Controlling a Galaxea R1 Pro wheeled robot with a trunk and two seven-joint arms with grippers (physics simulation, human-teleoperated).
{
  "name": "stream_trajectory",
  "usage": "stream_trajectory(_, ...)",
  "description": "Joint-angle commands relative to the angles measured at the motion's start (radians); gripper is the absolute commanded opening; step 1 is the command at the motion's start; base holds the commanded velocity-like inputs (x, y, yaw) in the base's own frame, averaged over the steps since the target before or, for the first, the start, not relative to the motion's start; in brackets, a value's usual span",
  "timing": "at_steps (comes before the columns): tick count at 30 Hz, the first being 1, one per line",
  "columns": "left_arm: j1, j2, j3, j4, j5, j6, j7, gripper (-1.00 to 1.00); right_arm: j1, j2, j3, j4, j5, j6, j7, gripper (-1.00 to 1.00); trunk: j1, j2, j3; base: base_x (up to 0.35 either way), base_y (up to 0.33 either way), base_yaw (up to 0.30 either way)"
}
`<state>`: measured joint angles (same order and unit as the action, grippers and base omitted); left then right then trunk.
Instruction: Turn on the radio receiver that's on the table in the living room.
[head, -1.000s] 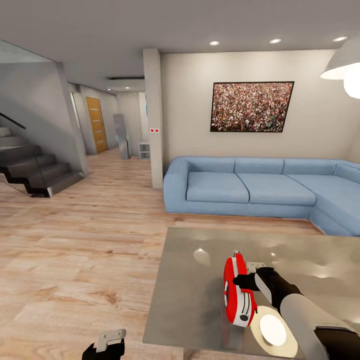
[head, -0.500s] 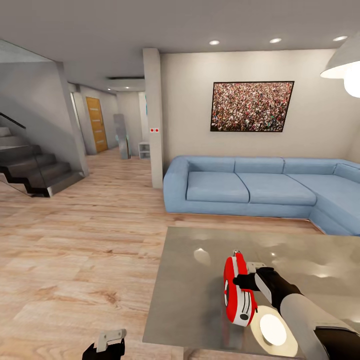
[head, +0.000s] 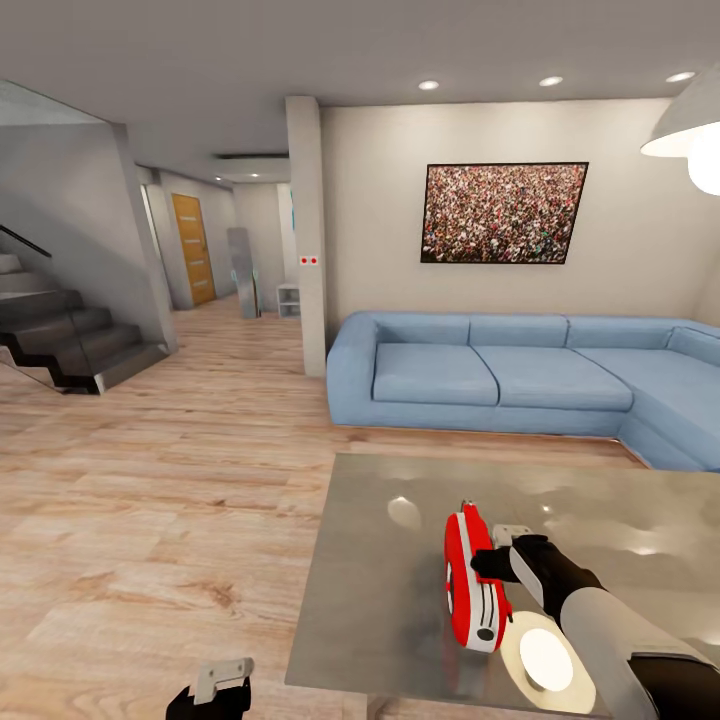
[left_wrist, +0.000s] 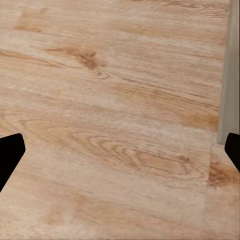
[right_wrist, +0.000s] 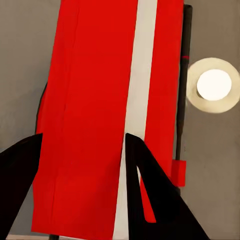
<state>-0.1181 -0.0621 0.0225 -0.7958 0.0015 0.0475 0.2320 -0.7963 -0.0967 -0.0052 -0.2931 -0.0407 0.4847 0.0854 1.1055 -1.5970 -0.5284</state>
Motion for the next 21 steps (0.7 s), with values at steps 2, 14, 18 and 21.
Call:
stream_trajectory(2,0.0,0.0,-0.001,0.0,-0.002,0.0,-0.001,1.0,0.0,0.0,0.001,0.0,-0.001,0.0,-0.001,-1.0,0.0,0.0,0.0,0.0,0.0,0.0)
stream_trajectory(14,0.0,0.009,-0.003,0.0,-0.008,-0.001,-0.002,1.0,0.0,0.0,0.001,-0.001,-0.001,0.0,-0.001,-1.0,0.0,0.0,0.0,0.0,0.0,0.0)
stream_trajectory(18,0.0,0.013,-0.001,0.0,-0.009,-0.001,-0.001,1.0,0.0,0.0,0.001,0.0,-0.001,0.0,0.001,-1.0,0.0,0.0,0.0,0.0,0.0,0.0)
stream_trajectory(21,0.0,0.013,-0.001,0.0,-0.009,-0.001,-0.001,1.0,0.0,0.0,0.001,0.0,-0.001,0.0,0.004,-1.0,0.0,0.0,0.0,0.0,0.0,0.0)
